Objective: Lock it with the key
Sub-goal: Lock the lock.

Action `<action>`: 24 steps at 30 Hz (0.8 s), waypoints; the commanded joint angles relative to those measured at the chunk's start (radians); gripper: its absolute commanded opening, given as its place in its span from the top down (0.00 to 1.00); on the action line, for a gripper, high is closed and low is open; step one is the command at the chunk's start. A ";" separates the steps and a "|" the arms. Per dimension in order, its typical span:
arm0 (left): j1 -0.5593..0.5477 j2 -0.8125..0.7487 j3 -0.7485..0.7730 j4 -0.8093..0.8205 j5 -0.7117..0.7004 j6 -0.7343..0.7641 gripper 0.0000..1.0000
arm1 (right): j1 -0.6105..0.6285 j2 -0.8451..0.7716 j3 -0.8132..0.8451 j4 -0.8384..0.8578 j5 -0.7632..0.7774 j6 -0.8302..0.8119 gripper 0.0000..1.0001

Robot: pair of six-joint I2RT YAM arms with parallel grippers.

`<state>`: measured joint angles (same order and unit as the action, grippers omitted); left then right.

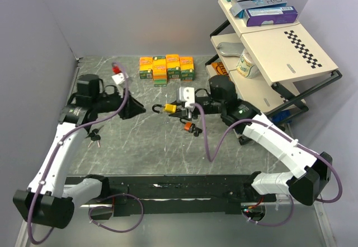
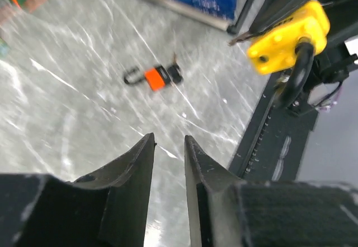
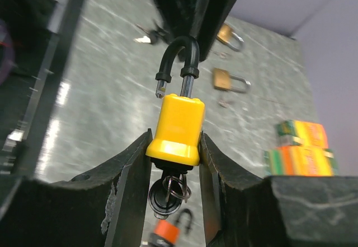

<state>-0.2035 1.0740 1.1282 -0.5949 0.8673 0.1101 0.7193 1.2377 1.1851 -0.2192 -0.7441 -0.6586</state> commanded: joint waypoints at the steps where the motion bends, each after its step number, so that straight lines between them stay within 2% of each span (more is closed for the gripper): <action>1: 0.056 -0.037 0.034 -0.001 0.290 0.169 0.63 | -0.024 0.005 0.102 -0.117 -0.192 0.132 1.00; 3: 0.056 -0.029 0.061 -0.066 0.338 0.244 0.59 | -0.032 0.008 0.107 -0.129 -0.212 0.157 1.00; 5: 0.053 -0.017 0.090 -0.089 0.373 0.229 0.55 | -0.037 0.019 0.131 -0.181 -0.234 0.154 1.00; 11: -0.076 -0.019 0.120 0.000 0.297 0.050 0.50 | -0.041 0.095 0.226 -0.308 -0.276 0.180 1.00; 18: -0.123 -0.006 0.110 -0.019 0.277 0.031 0.54 | -0.041 0.100 0.226 -0.278 -0.274 0.198 1.00; 24: -0.125 0.023 0.104 -0.086 0.266 0.111 0.71 | -0.043 0.091 0.211 -0.250 -0.290 0.218 1.00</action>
<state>-0.3225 1.0794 1.2121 -0.6403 1.1229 0.1570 0.6842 1.3453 1.3468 -0.5323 -0.9707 -0.4644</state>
